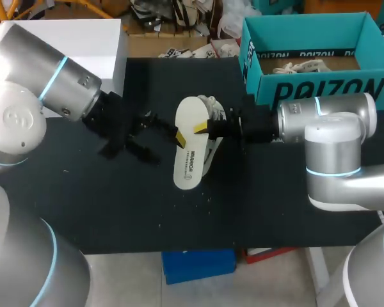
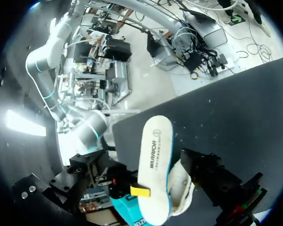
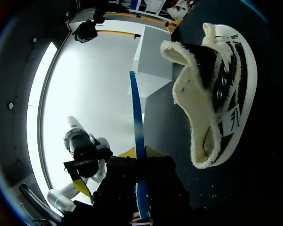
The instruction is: Take the shoe out of the shoebox, open the shoe tongue, remove and reinsert the insole, then place the shoe into the shoebox
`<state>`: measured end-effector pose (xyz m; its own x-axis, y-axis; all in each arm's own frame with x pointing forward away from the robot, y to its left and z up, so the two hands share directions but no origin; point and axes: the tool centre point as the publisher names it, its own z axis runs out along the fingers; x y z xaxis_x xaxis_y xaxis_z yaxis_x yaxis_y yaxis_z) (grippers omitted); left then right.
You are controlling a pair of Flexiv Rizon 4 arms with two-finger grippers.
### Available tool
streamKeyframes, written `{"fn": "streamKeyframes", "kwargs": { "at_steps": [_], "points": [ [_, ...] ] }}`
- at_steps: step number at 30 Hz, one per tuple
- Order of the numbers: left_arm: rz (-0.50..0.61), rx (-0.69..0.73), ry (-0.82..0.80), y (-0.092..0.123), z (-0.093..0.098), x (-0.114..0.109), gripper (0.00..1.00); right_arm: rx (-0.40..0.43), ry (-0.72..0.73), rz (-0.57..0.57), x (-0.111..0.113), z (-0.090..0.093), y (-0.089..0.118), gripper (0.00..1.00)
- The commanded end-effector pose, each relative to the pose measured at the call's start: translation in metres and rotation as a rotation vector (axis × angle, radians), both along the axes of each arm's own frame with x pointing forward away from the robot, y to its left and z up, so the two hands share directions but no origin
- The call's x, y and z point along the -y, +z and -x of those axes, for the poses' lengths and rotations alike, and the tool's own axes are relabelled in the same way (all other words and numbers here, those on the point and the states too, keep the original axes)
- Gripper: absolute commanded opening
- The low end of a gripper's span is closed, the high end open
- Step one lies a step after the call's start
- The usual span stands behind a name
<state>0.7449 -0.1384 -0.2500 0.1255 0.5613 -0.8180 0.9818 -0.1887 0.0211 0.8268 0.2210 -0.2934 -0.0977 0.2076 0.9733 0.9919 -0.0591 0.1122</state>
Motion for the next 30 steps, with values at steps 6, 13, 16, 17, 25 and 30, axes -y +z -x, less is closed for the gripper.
{"fn": "streamKeyframes", "kwargs": {
  "at_steps": [6, 13, 16, 17, 25, 30],
  "points": [
    [0.243, -0.033, 0.014, -0.005, 0.005, -0.008, 1.00, 0.000, -0.002, 0.001, -0.002, 0.000, 0.000, 0.00],
    [0.162, 0.203, 0.175, -0.016, -0.007, -0.007, 1.00, 0.000, -0.002, 0.001, -0.002, 0.000, 0.000, 0.00],
    [0.186, 0.245, 0.207, -0.016, -0.016, -0.007, 1.00, 0.000, -0.002, 0.001, -0.002, 0.000, 0.000, 0.00],
    [0.204, 0.245, 0.213, -0.016, -0.020, -0.008, 1.00, 0.000, -0.002, 0.001, -0.002, 0.000, 0.000, 0.00],
    [0.286, 0.226, 0.197, -0.026, -0.045, -0.002, 0.85, 0.000, -0.002, 0.001, -0.002, 0.000, 0.000, 0.00],
    [0.356, 0.195, 0.192, -0.037, -0.060, 0.006, 0.61, 0.000, -0.002, 0.001, -0.002, 0.000, 0.000, 0.00]
  ]
}}
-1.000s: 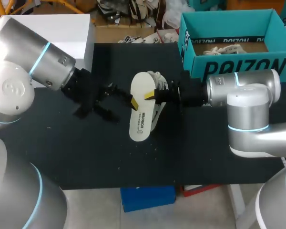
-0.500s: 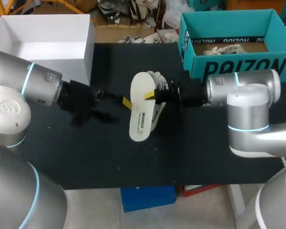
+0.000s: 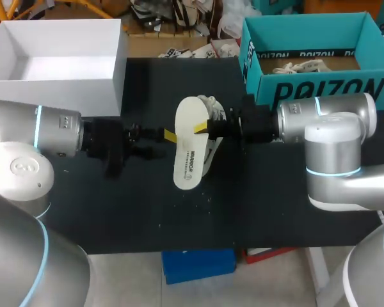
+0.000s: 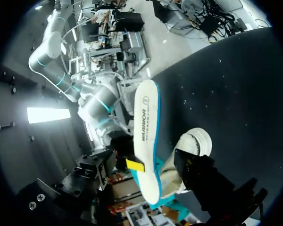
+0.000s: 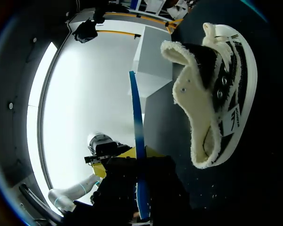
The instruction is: Take the shoe out of the shoebox, open the shoe tongue, remove and reinsert the insole, then place the shoe into the shoebox
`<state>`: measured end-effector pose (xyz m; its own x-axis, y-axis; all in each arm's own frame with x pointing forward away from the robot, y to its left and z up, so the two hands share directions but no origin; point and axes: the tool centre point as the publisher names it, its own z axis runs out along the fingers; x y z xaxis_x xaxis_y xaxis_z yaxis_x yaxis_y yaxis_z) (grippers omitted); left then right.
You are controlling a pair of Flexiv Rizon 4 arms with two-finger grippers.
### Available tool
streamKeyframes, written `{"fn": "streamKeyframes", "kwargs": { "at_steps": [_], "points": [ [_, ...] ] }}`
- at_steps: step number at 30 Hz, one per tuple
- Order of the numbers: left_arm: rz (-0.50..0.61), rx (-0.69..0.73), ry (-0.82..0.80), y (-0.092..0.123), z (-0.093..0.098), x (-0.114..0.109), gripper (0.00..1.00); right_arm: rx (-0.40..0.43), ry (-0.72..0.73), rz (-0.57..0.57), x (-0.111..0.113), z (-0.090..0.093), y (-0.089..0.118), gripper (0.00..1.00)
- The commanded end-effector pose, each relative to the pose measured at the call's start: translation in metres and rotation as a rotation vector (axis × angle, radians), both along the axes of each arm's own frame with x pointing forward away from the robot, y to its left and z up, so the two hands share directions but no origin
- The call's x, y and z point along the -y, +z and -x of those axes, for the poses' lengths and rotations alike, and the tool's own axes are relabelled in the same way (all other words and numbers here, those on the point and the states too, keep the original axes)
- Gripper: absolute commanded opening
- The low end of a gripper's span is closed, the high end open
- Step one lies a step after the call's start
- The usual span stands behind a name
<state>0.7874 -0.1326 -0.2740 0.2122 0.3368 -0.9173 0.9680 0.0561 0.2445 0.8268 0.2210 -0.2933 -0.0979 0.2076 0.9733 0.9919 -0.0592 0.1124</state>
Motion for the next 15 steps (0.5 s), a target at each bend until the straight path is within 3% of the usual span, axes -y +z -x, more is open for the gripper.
{"fn": "streamKeyframes", "kwargs": {
  "at_steps": [1, 5, 15],
  "points": [
    [0.072, -0.006, -0.032, -0.014, -0.020, 0.014, 0.58, 0.000, -0.002, 0.001, -0.001, 0.000, 0.000, 0.00],
    [0.099, -0.008, -0.052, -0.018, -0.027, 0.024, 0.49, 0.000, -0.002, 0.001, -0.001, 0.000, 0.000, 0.00],
    [0.194, -0.008, -0.064, -0.026, -0.037, 0.040, 0.41, 0.000, -0.002, 0.001, -0.001, 0.000, 0.000, 0.00]
  ]
}}
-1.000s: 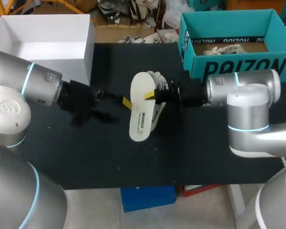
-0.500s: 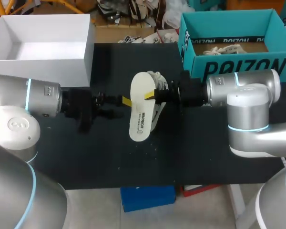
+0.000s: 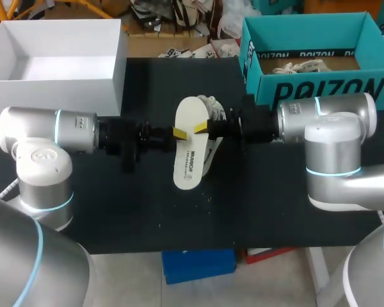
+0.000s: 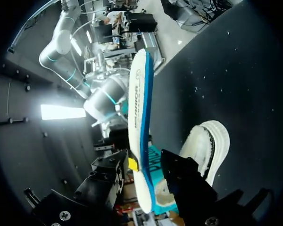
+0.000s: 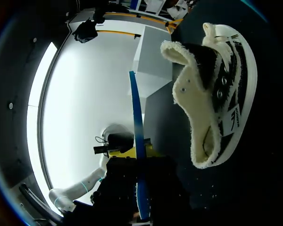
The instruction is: Take the shoe out of the shoebox, open the shoe tongue, remove and reinsert the insole, then place the shoe into the shoebox
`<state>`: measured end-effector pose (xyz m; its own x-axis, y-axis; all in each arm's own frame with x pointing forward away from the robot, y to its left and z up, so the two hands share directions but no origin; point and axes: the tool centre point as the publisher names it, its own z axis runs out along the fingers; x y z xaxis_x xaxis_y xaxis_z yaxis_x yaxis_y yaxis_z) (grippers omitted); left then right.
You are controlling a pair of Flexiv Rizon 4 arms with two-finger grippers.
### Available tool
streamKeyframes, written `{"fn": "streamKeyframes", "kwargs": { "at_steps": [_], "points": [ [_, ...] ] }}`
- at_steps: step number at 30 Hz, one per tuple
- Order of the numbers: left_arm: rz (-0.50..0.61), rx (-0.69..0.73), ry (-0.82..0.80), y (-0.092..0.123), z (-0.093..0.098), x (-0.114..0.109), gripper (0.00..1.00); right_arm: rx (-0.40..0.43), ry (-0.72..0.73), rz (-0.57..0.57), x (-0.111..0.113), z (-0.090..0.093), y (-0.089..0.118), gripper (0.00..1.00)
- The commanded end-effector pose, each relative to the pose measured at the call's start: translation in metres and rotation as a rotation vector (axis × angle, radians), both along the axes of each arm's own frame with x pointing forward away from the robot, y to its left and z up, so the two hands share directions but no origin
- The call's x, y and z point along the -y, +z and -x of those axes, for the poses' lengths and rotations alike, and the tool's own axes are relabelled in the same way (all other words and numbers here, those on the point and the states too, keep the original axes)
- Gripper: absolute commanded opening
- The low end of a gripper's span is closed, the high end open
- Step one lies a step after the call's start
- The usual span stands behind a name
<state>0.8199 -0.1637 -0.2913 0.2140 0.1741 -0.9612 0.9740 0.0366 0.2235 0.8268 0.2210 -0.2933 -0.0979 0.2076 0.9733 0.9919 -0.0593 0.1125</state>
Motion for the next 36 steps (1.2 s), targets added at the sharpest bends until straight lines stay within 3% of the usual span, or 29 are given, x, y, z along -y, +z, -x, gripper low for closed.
{"fn": "streamKeyframes", "kwargs": {
  "at_steps": [1, 8, 21, 24, 25, 34, 36],
  "points": [
    [0.041, 0.005, -0.003, -0.009, -0.004, 0.010, 0.41, -0.001, -0.002, 0.001, -0.001, 0.000, 0.000, 0.00],
    [0.103, 0.008, 0.010, -0.009, -0.002, 0.012, 0.27, -0.001, -0.002, 0.001, -0.001, 0.000, 0.000, 0.00],
    [0.137, 0.030, -0.003, 0.000, 0.004, 0.015, 0.23, -0.001, -0.002, 0.001, -0.001, 0.000, 0.000, 0.00],
    [0.142, 0.027, -0.008, -0.001, 0.004, 0.016, 0.02, -0.001, -0.002, 0.001, -0.001, 0.000, 0.000, 0.00],
    [0.141, 0.028, -0.009, -0.001, 0.004, 0.016, 0.00, -0.001, -0.002, 0.001, -0.001, 0.000, 0.000, 0.00],
    [0.099, 0.022, -0.008, 0.001, 0.002, 0.021, 0.00, -0.001, -0.002, 0.001, -0.001, 0.000, 0.000, 0.00],
    [0.047, 0.011, -0.002, 0.001, 0.003, 0.022, 0.00, -0.008, -0.015, 0.016, 0.000, -0.001, 0.000, 1.00]
  ]
}}
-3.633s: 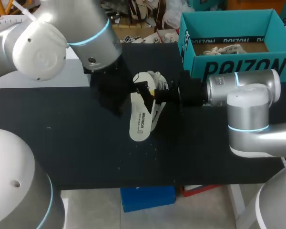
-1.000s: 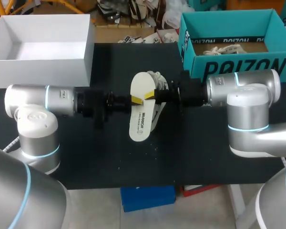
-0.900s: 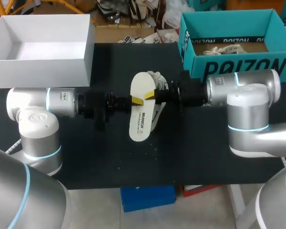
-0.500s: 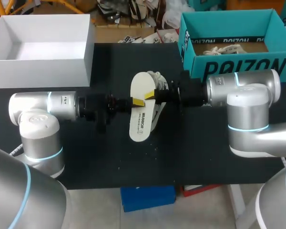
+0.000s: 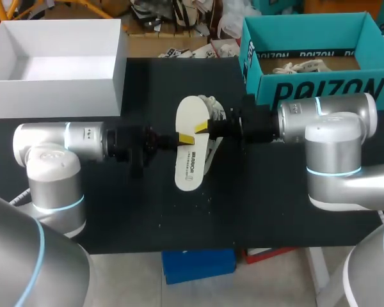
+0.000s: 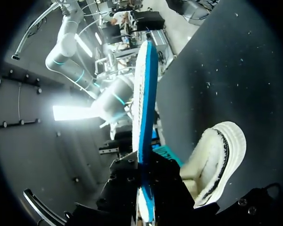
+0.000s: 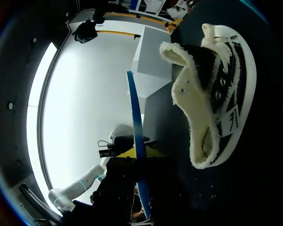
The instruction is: Take the shoe out of the shoebox, open the shoe tongue, remove and reinsert the insole, then place the shoe into the shoebox
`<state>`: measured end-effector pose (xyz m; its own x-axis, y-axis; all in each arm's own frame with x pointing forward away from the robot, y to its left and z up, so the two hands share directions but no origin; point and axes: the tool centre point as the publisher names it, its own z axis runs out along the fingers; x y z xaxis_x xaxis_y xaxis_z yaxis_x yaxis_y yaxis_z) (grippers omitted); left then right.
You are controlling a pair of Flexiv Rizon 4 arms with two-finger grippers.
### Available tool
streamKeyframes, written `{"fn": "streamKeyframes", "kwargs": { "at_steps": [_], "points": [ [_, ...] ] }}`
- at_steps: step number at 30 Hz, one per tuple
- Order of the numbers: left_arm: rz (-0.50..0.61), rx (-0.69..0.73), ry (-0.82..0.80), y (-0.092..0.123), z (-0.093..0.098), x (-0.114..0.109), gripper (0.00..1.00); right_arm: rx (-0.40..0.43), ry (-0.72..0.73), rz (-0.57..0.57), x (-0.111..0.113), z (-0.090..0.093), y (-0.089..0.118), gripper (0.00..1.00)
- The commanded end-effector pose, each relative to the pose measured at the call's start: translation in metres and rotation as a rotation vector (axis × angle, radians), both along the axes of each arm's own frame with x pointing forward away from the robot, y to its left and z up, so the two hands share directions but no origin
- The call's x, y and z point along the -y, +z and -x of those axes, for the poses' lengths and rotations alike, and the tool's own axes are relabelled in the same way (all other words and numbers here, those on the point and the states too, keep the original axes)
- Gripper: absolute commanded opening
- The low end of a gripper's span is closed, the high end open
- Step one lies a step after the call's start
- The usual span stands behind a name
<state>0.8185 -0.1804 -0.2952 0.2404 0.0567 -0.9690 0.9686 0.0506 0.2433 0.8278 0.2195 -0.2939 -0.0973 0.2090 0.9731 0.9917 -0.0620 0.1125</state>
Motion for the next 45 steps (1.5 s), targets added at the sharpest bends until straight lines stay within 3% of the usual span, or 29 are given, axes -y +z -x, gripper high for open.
{"fn": "streamKeyframes", "kwargs": {
  "at_steps": [1, 6, 15, 29, 32, 35, 36, 38, 45],
  "points": [
    [-0.099, -0.025, 0.017, 0.005, 0.002, 0.005, 0.00, -0.011, -0.025, 0.007, 0.000, -0.001, 0.000, 1.00],
    [-0.205, -0.062, 0.040, 0.004, 0.010, -0.003, 0.00, -0.033, -0.073, -0.003, 0.008, 0.000, 0.000, 1.00],
    [-0.323, -0.150, 0.097, -0.006, 0.030, -0.024, 0.00, -0.079, -0.150, 0.129, 0.030, 0.007, -0.005, 1.00],
    [-0.401, -0.225, 0.072, -0.019, 0.058, -0.044, 0.00, -0.091, -0.291, 0.342, 0.082, 0.043, 0.005, 1.00],
    [-0.407, -0.232, 0.062, -0.020, 0.063, -0.047, 0.00, -0.016, -0.282, 0.359, 0.090, 0.050, 0.013, 1.00],
    [-0.406, -0.226, 0.051, -0.019, 0.065, -0.049, 0.00, 0.187, -0.116, 0.393, 0.090, 0.057, 0.030, 1.00],
    [-0.405, -0.223, 0.043, -0.019, 0.066, -0.049, 0.00, 0.220, -0.059, 0.414, 0.090, 0.058, 0.033, 1.00],
    [-0.403, -0.221, 0.038, -0.019, 0.067, -0.049, 0.00, 0.234, -0.011, 0.470, 0.094, 0.058, 0.036, 1.00],
    [-0.420, -0.235, 0.016, -0.018, 0.070, -0.047, 0.00, 0.234, -0.011, 0.470, 0.094, 0.058, 0.036, 1.00]
  ]
}}
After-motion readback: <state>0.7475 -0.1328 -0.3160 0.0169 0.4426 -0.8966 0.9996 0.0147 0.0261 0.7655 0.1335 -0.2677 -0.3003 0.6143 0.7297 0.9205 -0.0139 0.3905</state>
